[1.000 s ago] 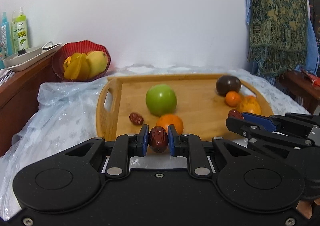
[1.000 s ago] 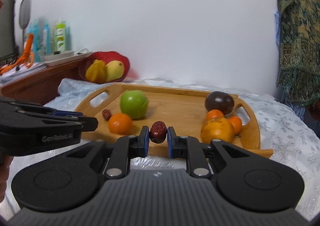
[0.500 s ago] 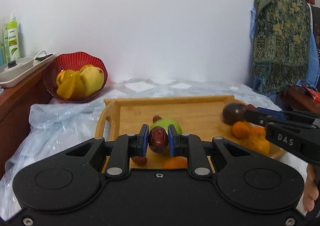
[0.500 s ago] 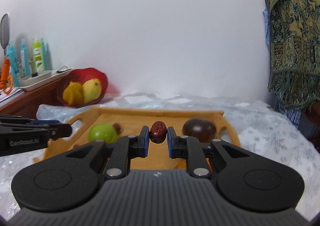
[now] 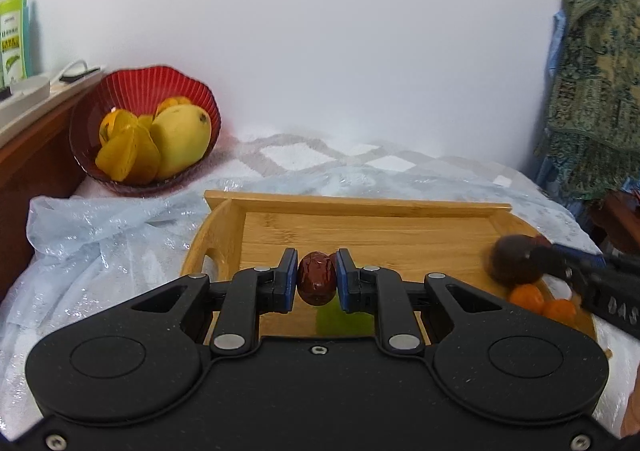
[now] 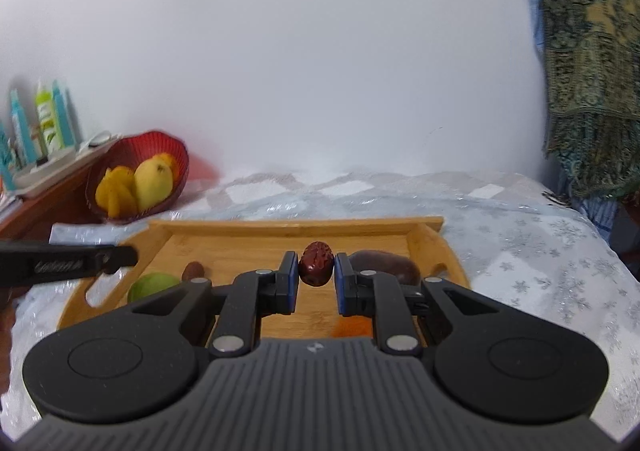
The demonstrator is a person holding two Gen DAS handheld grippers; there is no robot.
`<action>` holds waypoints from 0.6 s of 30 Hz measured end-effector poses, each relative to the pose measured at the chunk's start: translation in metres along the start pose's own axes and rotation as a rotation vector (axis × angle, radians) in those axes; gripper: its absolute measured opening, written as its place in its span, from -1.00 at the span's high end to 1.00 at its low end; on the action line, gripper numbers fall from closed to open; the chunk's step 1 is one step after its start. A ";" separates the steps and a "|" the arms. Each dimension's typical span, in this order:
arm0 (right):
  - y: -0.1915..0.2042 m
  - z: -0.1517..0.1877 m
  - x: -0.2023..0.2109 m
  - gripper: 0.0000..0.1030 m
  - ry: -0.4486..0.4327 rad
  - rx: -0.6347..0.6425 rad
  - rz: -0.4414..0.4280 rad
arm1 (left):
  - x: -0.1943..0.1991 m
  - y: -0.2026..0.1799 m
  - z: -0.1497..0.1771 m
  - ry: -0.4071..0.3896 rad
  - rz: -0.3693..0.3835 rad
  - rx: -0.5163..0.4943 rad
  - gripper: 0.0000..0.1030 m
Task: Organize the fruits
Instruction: 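Carry both red dates in the grippers over the wooden tray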
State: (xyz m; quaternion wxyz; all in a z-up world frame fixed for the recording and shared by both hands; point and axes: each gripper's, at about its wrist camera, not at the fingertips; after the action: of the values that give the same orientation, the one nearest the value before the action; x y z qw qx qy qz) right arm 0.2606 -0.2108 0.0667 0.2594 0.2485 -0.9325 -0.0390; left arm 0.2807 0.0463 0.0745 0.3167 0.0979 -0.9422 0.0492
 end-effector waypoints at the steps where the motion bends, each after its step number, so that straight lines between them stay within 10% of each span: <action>1: 0.002 0.001 -0.002 0.57 0.011 0.004 -0.005 | -0.005 0.001 -0.001 0.010 -0.005 0.008 0.64; 18: 0.009 0.016 -0.026 0.56 0.132 0.013 -0.022 | -0.032 0.006 0.002 0.070 -0.073 0.027 0.63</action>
State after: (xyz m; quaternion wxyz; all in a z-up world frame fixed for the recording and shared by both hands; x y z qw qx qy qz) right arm 0.2684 -0.1915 0.0428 0.3181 0.2623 -0.9108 -0.0196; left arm 0.3029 0.0570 0.0530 0.3497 0.1345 -0.9256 0.0539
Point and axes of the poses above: each gripper's, at about its wrist camera, not at the fingertips, and x roughly against the way its jaws point, y to its left, z to its underside, and after that the axes turned 9 degrees about -z, right-handed
